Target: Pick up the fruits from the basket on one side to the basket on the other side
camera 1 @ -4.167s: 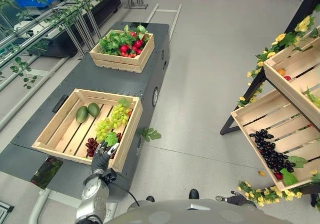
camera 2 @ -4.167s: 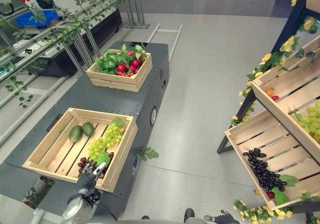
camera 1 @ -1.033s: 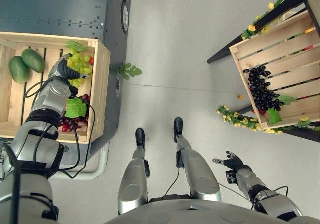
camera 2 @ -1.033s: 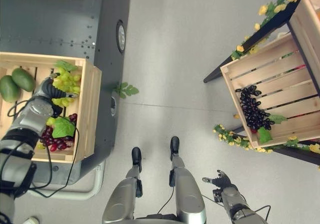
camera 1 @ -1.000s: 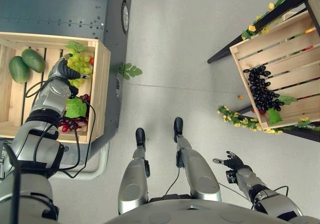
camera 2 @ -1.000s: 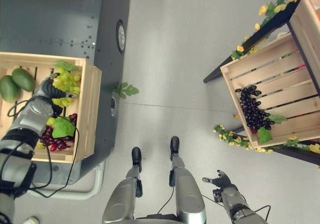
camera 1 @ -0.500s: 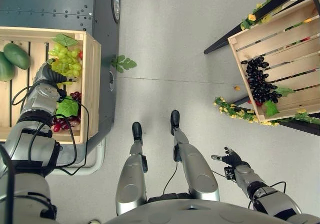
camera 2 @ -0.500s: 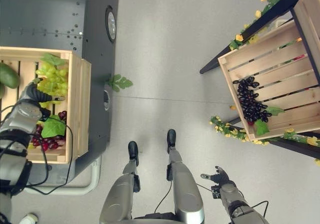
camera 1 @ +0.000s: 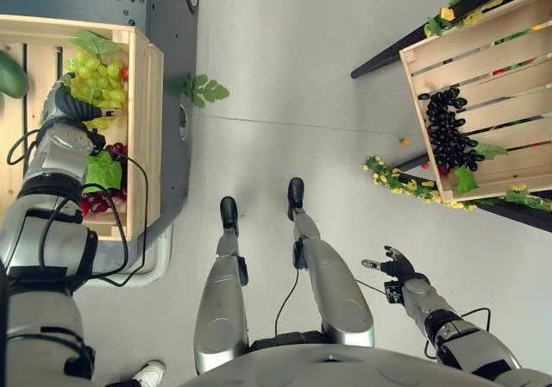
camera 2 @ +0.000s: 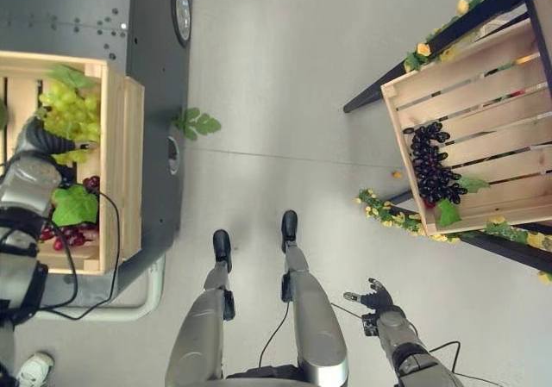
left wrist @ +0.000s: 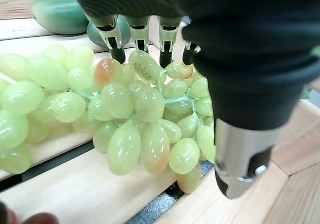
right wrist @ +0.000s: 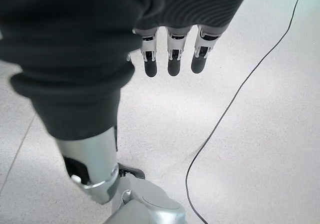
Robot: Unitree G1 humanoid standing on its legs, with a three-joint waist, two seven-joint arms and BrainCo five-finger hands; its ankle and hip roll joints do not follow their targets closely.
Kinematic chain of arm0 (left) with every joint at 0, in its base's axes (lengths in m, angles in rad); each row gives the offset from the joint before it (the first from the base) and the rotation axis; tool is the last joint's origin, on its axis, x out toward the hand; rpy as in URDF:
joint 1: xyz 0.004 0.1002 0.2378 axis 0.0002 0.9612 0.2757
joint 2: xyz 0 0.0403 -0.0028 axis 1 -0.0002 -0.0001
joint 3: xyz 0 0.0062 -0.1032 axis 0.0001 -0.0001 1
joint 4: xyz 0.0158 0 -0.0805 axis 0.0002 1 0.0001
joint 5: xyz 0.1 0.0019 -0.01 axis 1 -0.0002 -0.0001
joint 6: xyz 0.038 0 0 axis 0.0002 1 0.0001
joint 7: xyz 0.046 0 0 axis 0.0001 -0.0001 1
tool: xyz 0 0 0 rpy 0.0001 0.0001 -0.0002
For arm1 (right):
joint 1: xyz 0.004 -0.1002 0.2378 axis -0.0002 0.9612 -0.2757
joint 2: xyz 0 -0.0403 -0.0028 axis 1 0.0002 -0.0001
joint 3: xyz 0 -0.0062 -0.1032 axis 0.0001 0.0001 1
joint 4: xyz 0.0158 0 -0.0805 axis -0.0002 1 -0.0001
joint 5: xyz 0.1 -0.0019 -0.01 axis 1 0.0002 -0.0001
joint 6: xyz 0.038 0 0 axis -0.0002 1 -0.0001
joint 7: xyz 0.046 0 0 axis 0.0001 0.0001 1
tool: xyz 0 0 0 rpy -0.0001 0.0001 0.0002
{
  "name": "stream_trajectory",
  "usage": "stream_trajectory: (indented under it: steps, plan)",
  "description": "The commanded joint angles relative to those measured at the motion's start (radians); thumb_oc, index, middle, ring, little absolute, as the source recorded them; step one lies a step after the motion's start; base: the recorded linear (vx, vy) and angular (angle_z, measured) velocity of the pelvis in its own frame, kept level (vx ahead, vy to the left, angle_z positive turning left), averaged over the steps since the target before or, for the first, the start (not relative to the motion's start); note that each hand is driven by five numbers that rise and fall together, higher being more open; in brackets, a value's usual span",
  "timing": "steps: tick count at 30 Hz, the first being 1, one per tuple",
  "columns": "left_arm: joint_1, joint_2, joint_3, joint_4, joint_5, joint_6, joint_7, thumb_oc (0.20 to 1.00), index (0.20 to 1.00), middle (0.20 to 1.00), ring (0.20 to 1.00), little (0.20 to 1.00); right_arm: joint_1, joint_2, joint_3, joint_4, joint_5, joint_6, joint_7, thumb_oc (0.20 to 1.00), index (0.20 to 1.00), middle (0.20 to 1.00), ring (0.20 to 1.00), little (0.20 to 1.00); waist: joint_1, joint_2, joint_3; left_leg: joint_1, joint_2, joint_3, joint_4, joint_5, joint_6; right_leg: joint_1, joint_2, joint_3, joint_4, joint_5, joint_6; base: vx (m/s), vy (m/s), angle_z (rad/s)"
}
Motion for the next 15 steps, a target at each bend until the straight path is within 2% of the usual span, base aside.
stream_trajectory:
  steps: [1, 15]
  plan:
    - [-0.034, 0.012, -0.027, 0.042, -0.038, 0.004, -0.015, 1.0, 1.0, 1.0, 1.0, 1.0, 0.004, -0.005, 0.021, 0.017, 0.028, -0.006, -0.014, 1.0, 1.0, 1.0, 1.0, 1.0, -0.011, -0.023, -0.011, -0.098, -0.048, -0.033, -0.036, 0.09, 0.026, -0.057, -0.046, 0.018, 0.003, 0.041, 0.155, 0.0, 0.005, 0.04]
    - [-0.108, -0.014, -0.065, 0.034, -0.042, 0.004, 0.0, 1.0, 1.0, 1.0, 1.0, 1.0, 0.001, -0.009, 0.03, 0.0, 0.038, -0.017, -0.019, 1.0, 1.0, 1.0, 1.0, 1.0, -0.023, -0.03, -0.007, -0.139, -0.05, -0.034, -0.036, 0.092, 0.025, -0.096, -0.044, 0.023, 0.003, 0.046, 0.159, 0.0, 0.001, 0.0]
